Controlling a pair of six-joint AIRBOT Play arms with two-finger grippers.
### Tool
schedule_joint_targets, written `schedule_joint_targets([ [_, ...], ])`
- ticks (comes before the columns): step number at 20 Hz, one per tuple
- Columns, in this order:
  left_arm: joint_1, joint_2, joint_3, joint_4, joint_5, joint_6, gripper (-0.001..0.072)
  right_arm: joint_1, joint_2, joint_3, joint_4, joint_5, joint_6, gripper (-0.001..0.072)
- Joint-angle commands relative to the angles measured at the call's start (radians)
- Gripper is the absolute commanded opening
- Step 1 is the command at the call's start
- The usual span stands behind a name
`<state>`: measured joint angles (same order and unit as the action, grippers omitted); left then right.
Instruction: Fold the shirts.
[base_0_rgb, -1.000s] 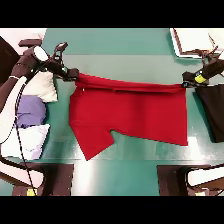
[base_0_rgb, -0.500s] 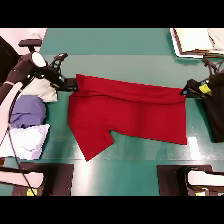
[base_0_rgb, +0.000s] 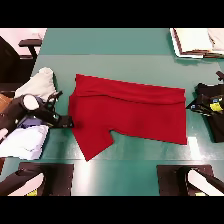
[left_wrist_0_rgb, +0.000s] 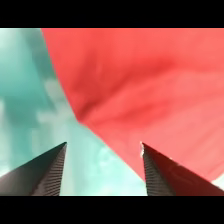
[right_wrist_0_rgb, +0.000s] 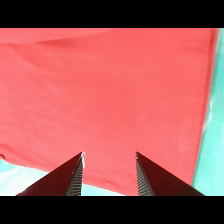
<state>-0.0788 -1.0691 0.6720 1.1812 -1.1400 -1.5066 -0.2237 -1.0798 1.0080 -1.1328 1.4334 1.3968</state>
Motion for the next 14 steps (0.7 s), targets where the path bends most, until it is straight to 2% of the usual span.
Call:
schedule_joint_targets([
  [1, 0.000, 0.051, -0.142, -0.133, 0.085, 0.001, 0.0549, -0.004, 0.047, -0.034, 0.019, -0.010, -0.011, 0.0377],
  [3, -0.003, 0.051, -0.158, -0.214, 0.122, 0.050, 0.0549, -0.004, 0.046, -0.034, 0.041, -0.012, -0.011, 0.0377],
  [6, -0.003, 0.051, -0.158, -0.263, 0.160, 0.060, 0.0546, -0.004, 0.046, -0.034, 0.069, -0.021, -0.011, 0.0378],
  [8, -0.003, 0.050, -0.158, -0.267, 0.160, 0.077, 0.0273, -0.004, 0.046, -0.034, 0.068, -0.020, -0.011, 0.0377],
  [9, -0.003, 0.050, -0.158, -0.270, 0.160, 0.083, 0.0238, -0.004, 0.046, -0.034, 0.068, -0.020, -0.011, 0.0377],
  [11, -0.003, 0.050, -0.158, -0.280, 0.160, 0.083, 0.0236, -0.004, 0.046, -0.034, 0.063, -0.018, -0.011, 0.0377],
  [12, -0.003, 0.050, -0.158, -0.284, 0.159, 0.083, 0.0178, -0.004, 0.046, -0.034, 0.056, -0.013, -0.011, 0.0377],
  [13, -0.003, 0.050, -0.154, -0.284, 0.151, 0.100, 0.0023, -0.004, 0.046, -0.035, 0.035, -0.003, -0.011, 0.0378],
  [14, -0.003, 0.051, -0.148, -0.284, 0.139, 0.104, 0.0024, -0.004, 0.047, -0.039, 0.000, 0.014, -0.011, 0.0377],
])
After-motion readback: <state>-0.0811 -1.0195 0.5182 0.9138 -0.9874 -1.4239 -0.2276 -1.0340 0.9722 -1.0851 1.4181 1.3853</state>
